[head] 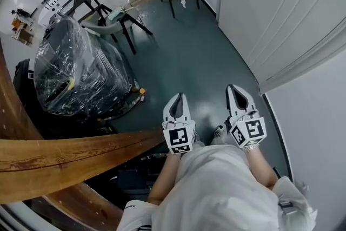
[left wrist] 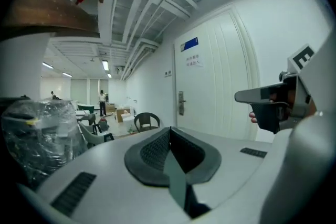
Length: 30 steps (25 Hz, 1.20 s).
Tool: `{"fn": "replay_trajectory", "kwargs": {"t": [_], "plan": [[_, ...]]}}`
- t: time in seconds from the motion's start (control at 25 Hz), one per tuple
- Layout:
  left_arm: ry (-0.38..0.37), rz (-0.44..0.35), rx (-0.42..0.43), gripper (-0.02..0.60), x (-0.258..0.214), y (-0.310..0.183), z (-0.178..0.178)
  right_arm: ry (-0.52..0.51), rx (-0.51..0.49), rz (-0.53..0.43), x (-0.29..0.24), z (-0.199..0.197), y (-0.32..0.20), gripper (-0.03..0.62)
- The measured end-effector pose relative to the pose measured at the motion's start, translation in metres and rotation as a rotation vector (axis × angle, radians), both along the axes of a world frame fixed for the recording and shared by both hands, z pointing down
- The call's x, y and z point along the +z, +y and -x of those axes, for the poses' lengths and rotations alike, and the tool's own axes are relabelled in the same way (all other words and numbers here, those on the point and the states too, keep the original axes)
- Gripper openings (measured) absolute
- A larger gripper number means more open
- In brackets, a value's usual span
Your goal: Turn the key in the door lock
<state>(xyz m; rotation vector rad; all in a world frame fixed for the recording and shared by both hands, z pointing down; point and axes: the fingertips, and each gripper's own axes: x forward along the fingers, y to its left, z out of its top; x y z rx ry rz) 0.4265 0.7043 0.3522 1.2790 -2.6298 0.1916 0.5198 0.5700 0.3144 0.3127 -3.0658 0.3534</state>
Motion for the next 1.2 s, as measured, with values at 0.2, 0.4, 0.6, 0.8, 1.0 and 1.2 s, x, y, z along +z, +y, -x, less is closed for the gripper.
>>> {"fn": "replay_trajectory", "kwargs": {"t": [0.2, 0.4, 0.6, 0.8, 1.0, 1.2], "plan": [[-0.003, -0.094, 0.044, 0.008, -0.018, 0.008, 0.009, 0.009, 0.024, -0.023, -0.008, 0.013, 0.011, -0.008], [-0.003, -0.113, 0.098, 0.008, -0.015, 0.025, 0.012, 0.029, 0.04, -0.046, -0.003, 0.019, 0.03, -0.008], [0.012, -0.138, 0.113, 0.009, -0.015, 0.04, 0.013, 0.027, 0.053, -0.049, -0.002, 0.019, 0.043, -0.008], [0.032, -0.09, 0.105, 0.008, -0.004, 0.037, 0.025, 0.035, 0.068, -0.032, 0.006, 0.027, 0.035, -0.008], [0.045, -0.07, 0.098, 0.008, 0.004, 0.016, 0.043, 0.046, 0.059, -0.001, 0.018, 0.043, 0.009, -0.008], [0.059, -0.045, 0.088, 0.008, 0.01, -0.022, 0.064, 0.055, 0.043, 0.025, 0.026, 0.069, -0.034, -0.008]]}}
